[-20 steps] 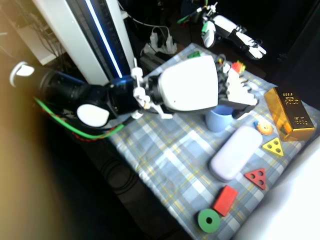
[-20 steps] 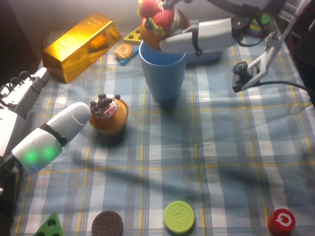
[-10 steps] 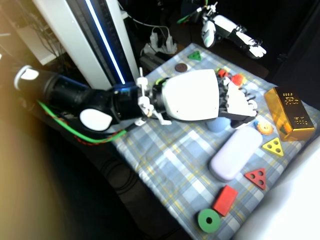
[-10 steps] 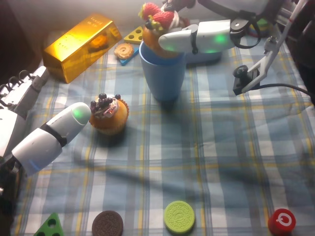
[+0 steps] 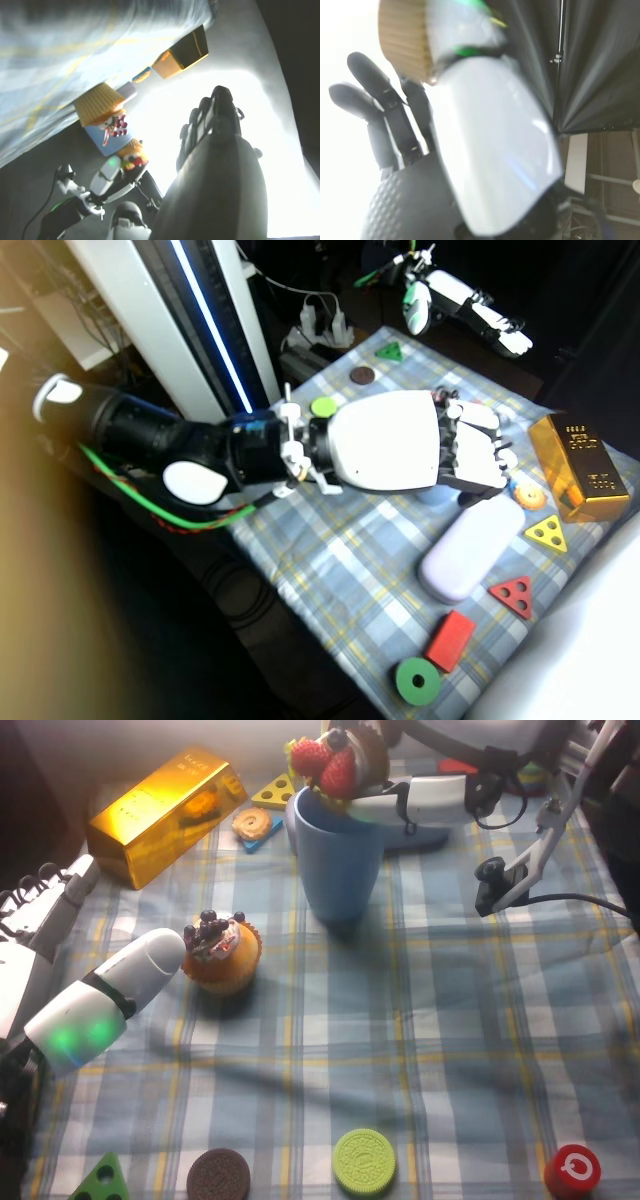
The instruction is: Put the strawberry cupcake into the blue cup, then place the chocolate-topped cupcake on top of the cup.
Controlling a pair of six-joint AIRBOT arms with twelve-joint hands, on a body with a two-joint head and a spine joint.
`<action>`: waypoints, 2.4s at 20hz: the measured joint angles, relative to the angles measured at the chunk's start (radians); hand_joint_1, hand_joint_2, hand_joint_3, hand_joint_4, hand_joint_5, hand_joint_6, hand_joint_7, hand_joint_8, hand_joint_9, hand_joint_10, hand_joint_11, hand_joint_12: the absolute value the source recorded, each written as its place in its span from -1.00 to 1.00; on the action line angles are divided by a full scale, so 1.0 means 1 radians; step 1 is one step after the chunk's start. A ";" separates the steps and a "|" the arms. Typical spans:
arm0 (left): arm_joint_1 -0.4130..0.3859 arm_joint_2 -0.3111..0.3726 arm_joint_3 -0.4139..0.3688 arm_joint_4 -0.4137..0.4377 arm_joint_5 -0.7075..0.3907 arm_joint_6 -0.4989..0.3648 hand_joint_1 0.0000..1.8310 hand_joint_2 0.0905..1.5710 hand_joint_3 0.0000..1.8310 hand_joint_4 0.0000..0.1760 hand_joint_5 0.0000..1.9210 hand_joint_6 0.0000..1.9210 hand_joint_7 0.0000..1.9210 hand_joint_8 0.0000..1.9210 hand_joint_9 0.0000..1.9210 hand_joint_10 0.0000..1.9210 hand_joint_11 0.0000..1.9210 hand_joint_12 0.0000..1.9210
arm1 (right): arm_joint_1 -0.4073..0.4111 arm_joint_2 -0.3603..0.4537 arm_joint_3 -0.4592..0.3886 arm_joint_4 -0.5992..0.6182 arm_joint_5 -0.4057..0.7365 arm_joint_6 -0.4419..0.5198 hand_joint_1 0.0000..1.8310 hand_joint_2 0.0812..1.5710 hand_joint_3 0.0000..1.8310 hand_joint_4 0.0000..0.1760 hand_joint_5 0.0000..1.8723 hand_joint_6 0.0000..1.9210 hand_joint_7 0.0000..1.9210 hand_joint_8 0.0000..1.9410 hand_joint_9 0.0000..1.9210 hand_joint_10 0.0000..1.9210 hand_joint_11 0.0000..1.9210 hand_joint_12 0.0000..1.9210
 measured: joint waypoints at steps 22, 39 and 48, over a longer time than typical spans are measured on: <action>0.000 0.000 0.000 0.000 0.001 0.000 -1.00 0.03 -1.00 -0.04 -0.86 -1.00 -0.86 -1.00 -0.91 -0.99 -1.00 -1.00 | 0.000 -0.002 -0.011 -0.036 0.008 0.041 -0.67 0.42 -1.00 -1.00 -0.09 -1.00 0.07 -0.99 -0.01 -0.68 -0.42 0.29; -0.032 0.015 0.021 0.036 0.060 0.000 -0.92 -0.06 -1.00 -0.30 -0.83 -1.00 -0.84 -1.00 -0.89 -1.00 -1.00 -1.00 | -0.066 0.186 -0.159 0.017 0.020 -0.047 -0.92 0.35 -0.98 -0.23 -0.98 -1.00 -1.00 -1.00 -1.00 -1.00 -1.00 -1.00; -0.100 0.018 0.100 0.101 0.204 -0.048 -0.73 -0.12 -1.00 0.00 -0.79 -0.99 -0.84 -0.99 -0.92 -0.99 -1.00 -1.00 | -0.258 0.386 -0.337 0.169 0.131 -0.163 -0.94 0.09 -1.00 -0.44 -1.00 -1.00 -0.95 -1.00 -0.98 -0.99 -0.98 -0.99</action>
